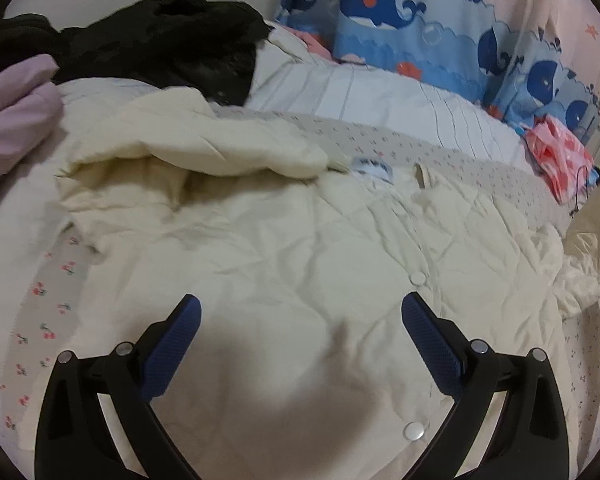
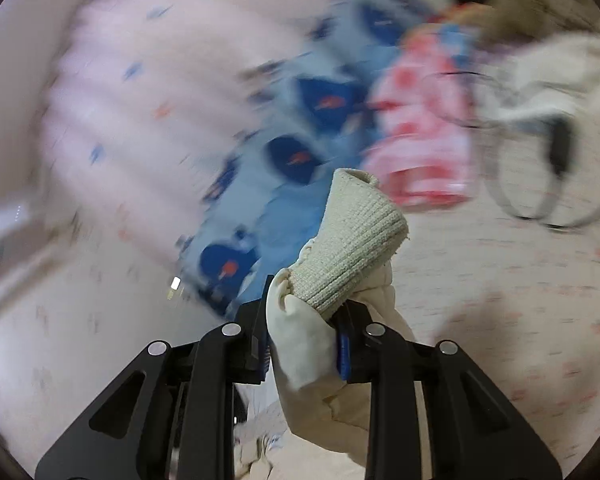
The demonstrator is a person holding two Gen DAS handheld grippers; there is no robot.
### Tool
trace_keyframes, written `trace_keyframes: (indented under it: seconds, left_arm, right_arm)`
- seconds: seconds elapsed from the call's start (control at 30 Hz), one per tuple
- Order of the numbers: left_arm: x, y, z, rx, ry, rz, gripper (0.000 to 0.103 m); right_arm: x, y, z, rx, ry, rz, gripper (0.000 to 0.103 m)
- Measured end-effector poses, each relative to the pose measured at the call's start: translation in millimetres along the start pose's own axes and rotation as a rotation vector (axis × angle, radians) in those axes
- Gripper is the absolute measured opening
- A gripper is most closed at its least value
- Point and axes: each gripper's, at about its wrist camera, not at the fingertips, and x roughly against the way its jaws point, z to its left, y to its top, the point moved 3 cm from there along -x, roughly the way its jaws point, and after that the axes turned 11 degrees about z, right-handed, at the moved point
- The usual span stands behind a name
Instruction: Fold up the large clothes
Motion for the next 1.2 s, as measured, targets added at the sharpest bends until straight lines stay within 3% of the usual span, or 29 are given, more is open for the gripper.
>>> trace_keyframes:
  seconds: [0.13, 0.33, 0.53, 0.6, 0.7, 0.77, 0.87, 1.0, 1.1, 1.17, 1.2]
  left_arm:
    - [12.1, 3.7, 24.5, 0.045, 0.003, -0.021, 0.096]
    - [31.1, 7.8, 71.3, 0.151, -0.001, -0.05, 0.096]
    - [49.0, 10.3, 113.4, 0.245, -0.019, -0.082, 0.096]
    - [51.0, 10.0, 124.3, 0.269, -0.025, -0.08, 0.096]
    - [53.5, 9.6, 133.9, 0.295, -0.042, -0.076, 0.096]
    - [55.6, 8.7, 136.4, 0.301, -0.055, -0.076, 0.096]
    - [57.6, 9.0, 134.6, 0.289, -0.062, -0.079, 0.096]
    - [60.4, 9.8, 126.6, 0.239, -0.033, -0.093, 0.096]
    - [62.5, 9.6, 111.9, 0.151, 0.027, -0.113, 0.096]
    - [62.4, 8.4, 103.1, 0.109, 0.056, -0.122, 0.096]
    - [62.6, 7.9, 100.1, 0.098, 0.06, -0.124, 0.096]
  right_arm:
    - [-58.4, -51.1, 82.2, 0.148, 0.041, 0.126, 0.024]
    - [-150.7, -190.1, 167.0, 0.324, 0.083, 0.359, 0.023]
    - [-229.0, -329.1, 190.3, 0.432, 0.049, 0.595, 0.022]
    - [-259.1, -376.5, 190.3, 0.481, 0.019, 0.734, 0.024]
    - [-290.7, -433.8, 174.9, 0.483, -0.038, 0.94, 0.044]
    - [-291.5, -441.1, 174.9, 0.47, -0.034, 0.95, 0.056]
    - [-282.6, -434.8, 191.8, 0.402, 0.046, 0.941, 0.077]
    - [-244.7, -395.1, 205.6, 0.317, 0.143, 0.836, 0.078]
    - [-196.0, -355.1, 186.3, 0.325, 0.01, 0.686, 0.082]
    - [-169.1, -332.4, 157.5, 0.339, -0.172, 0.56, 0.092]
    - [-168.5, -327.9, 139.6, 0.294, -0.221, 0.546, 0.093]
